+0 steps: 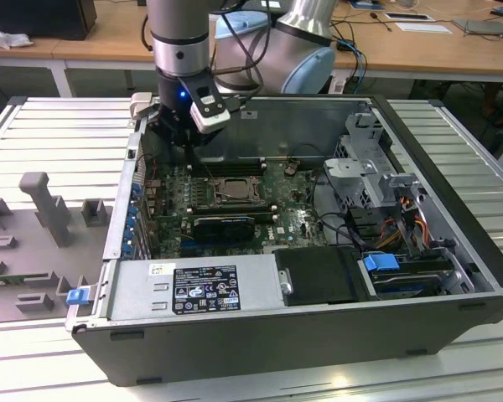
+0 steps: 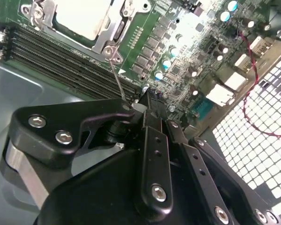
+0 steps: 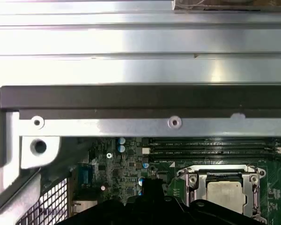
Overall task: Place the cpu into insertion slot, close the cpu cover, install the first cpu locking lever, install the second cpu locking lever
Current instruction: 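Install the first cpu locking lever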
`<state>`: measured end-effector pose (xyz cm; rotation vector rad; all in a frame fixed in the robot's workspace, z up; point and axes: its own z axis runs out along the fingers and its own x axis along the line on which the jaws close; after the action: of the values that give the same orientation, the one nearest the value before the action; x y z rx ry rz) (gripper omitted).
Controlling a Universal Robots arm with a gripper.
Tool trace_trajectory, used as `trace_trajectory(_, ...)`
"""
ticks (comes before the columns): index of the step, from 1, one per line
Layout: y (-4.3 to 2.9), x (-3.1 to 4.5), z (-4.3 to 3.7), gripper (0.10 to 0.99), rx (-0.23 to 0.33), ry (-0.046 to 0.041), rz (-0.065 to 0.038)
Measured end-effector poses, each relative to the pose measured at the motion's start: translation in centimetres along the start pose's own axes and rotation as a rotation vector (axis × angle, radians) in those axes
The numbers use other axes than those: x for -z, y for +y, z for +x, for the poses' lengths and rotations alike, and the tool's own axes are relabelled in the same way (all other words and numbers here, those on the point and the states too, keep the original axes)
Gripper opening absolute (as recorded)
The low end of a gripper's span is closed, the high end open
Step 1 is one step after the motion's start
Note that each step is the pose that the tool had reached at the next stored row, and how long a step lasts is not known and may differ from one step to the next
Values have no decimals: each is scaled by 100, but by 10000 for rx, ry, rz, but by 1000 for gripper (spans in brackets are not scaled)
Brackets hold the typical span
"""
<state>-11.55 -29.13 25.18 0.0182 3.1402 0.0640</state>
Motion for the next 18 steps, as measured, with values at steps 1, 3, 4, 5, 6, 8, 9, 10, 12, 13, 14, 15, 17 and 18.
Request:
trace_trajectory(1,8,0,-15,106,2,0,0)
trace_trajectory(3,16,0,-56,106,1,2,1)
trace_trajectory(4,18,0,-84,106,0,6,1)
trace_trajectory(5,22,-1,-159,106,-1,21,1)
trace_trajectory(6,24,-1,-215,106,0,34,1)
trace_trajectory(8,26,-1,-308,106,-1,55,1)
trace_trajectory(9,26,-2,-353,106,-4,65,2)
trace_trajectory(10,27,-3,-417,106,-2,79,0)
trace_trajectory(12,28,-4,-514,106,-4,106,1)
trace_trajectory(13,29,-6,-561,106,-5,121,2)
trace_trajectory(14,29,-7,-617,106,-5,134,3)
trace_trajectory(15,29,-8,-659,106,-5,138,3)
trace_trajectory(17,27,-10,-706,106,-3,139,-10)
trace_trajectory(18,24,-12,-706,106,-1,95,-64)
